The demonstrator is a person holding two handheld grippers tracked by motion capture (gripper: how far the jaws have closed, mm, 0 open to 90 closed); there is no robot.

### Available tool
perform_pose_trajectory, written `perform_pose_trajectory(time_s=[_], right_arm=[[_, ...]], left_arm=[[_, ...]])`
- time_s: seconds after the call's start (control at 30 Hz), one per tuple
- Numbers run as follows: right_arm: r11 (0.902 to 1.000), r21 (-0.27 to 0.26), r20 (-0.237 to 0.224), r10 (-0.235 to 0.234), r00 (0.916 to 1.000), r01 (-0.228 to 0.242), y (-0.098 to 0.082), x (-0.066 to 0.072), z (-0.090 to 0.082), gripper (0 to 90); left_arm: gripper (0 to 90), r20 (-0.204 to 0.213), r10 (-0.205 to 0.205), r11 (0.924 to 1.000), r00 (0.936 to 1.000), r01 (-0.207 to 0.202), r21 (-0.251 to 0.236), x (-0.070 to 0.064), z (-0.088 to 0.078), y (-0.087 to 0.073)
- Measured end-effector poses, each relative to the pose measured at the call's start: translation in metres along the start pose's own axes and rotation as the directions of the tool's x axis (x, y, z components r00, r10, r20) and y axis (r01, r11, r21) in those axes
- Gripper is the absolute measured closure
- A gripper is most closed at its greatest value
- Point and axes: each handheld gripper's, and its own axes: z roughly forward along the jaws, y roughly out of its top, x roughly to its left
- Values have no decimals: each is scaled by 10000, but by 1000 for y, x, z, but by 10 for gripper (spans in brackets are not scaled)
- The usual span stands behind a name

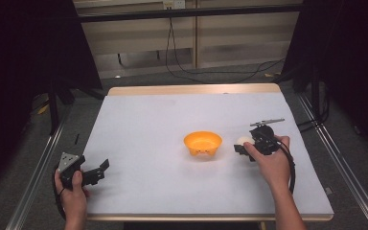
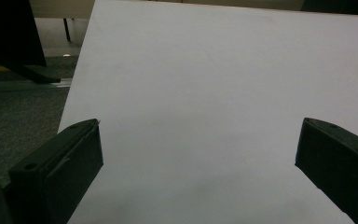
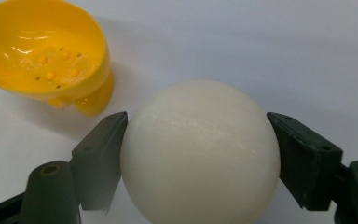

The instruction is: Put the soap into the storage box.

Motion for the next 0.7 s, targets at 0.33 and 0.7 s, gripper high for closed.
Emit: perform_pose_trajectory(time_s=[0.33, 0.7], right_arm=[[9998, -117, -272, -163, 9995, 160, 13, 9, -4, 235], [9995, -131, -296, -308, 9991, 304, 26, 17, -7, 235]], left_arm=[[7, 46, -8, 10000, 10000, 8, 17, 1, 0, 0], [7, 46, -3, 10000, 10000, 3, 18, 1, 0, 0]])
